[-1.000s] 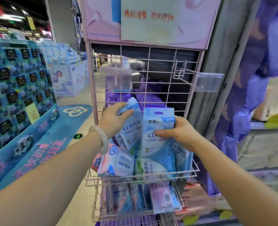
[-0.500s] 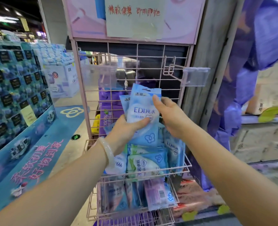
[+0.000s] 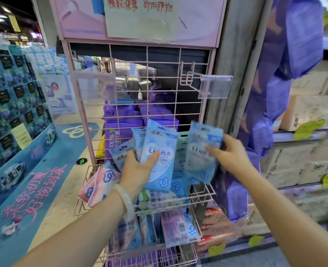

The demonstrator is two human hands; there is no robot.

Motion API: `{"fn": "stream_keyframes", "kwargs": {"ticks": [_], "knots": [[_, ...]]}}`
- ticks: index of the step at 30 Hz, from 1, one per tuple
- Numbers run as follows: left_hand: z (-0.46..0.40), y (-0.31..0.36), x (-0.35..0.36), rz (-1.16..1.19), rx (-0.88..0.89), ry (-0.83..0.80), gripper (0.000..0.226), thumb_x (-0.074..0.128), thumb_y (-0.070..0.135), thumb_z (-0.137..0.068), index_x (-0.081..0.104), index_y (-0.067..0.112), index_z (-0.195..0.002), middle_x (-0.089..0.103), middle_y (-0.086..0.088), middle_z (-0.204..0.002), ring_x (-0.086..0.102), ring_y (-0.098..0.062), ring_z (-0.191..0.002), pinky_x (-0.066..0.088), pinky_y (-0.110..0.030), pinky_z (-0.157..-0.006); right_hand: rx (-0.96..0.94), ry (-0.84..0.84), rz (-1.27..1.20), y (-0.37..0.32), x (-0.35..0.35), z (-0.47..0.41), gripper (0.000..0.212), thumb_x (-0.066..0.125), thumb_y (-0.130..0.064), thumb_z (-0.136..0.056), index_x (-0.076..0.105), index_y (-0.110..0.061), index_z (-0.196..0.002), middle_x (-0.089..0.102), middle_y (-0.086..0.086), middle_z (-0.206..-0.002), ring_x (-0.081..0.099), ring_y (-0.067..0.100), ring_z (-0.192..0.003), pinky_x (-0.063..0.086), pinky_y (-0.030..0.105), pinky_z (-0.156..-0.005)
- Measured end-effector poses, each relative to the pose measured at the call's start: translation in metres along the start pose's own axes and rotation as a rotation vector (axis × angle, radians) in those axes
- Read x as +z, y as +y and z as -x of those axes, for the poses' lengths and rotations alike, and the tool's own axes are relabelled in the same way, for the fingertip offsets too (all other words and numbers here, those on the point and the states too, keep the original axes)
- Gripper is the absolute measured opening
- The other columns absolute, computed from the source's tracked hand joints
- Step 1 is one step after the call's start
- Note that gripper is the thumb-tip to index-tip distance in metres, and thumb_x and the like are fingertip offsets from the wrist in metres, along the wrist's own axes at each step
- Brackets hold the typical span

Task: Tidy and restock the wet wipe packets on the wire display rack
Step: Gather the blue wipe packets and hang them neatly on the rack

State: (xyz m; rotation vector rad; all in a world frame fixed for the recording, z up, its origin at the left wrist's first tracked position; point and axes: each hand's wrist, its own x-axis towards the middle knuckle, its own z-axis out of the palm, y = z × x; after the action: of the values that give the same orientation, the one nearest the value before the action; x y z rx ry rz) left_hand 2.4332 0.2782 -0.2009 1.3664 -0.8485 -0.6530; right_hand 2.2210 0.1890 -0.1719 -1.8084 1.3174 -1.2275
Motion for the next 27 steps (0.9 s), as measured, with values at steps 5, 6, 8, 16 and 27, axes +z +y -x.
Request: {"fn": "stream_keyframes", "kwargs": {"ticks": [5,6,8,16,27], "knots": [[-0.001,0.000,-0.001,0.068,-0.044,0.019,0.037,0.063,0.036,-0.084,0.056,0.008,-0.106,0.066,-0.005,-0.101,0.062,-0.024,-0.095,0.052,-0.038,-0.081,0.132,-0.155,-0.583,-0.031,-0.018,-0.005,0.013,0.057,-0.009,-0.087,0.068,-0.016,-0.090,0.076,-0.009,-0.077,0.070,0.006,-0.069,0.054,0.028,-0.076],[0.001,0.000,-0.001,0.040,-0.058,0.004,0.033,0.060,0.039,-0.085,0.056,0.011,-0.104,0.065,-0.002,-0.099,0.061,-0.024,-0.099,0.049,-0.037,-0.083,0.170,-0.210,-0.596,-0.033,-0.014,-0.003,0.014,0.056,-0.011,-0.088,0.067,-0.014,-0.095,0.076,-0.009,-0.076,0.070,0.007,-0.069,0.052,0.030,-0.079],[0.006,0.006,0.002,-0.030,-0.120,-0.055,0.031,0.050,0.049,-0.088,0.052,0.020,-0.099,0.058,0.007,-0.092,0.058,-0.016,-0.092,0.041,-0.030,-0.079,0.226,-0.302,-0.588,-0.035,0.002,0.006,0.014,0.054,-0.013,-0.089,0.066,-0.013,-0.097,0.076,-0.003,-0.083,0.069,0.014,-0.074,0.049,0.040,-0.088],[0.020,0.020,0.007,0.195,-0.172,-0.476,0.027,0.072,0.034,-0.072,0.070,0.023,-0.097,0.078,0.007,-0.081,0.074,-0.011,-0.075,0.057,-0.022,-0.063,0.246,-0.327,-0.551,-0.055,0.066,0.016,0.004,0.056,-0.023,-0.090,0.053,-0.023,-0.092,0.067,0.009,-0.100,0.067,0.022,-0.079,0.059,0.042,-0.072],[-0.006,0.059,0.001,0.378,0.166,-0.261,0.033,0.080,0.011,-0.056,0.072,0.023,-0.085,0.078,-0.001,-0.088,0.074,-0.021,-0.080,0.060,-0.037,-0.071,0.027,-0.543,-0.363,-0.075,0.028,-0.024,0.061,0.078,-0.043,-0.063,0.059,-0.017,-0.115,0.070,0.002,-0.109,0.069,0.016,-0.095,0.055,0.030,-0.077]]}}
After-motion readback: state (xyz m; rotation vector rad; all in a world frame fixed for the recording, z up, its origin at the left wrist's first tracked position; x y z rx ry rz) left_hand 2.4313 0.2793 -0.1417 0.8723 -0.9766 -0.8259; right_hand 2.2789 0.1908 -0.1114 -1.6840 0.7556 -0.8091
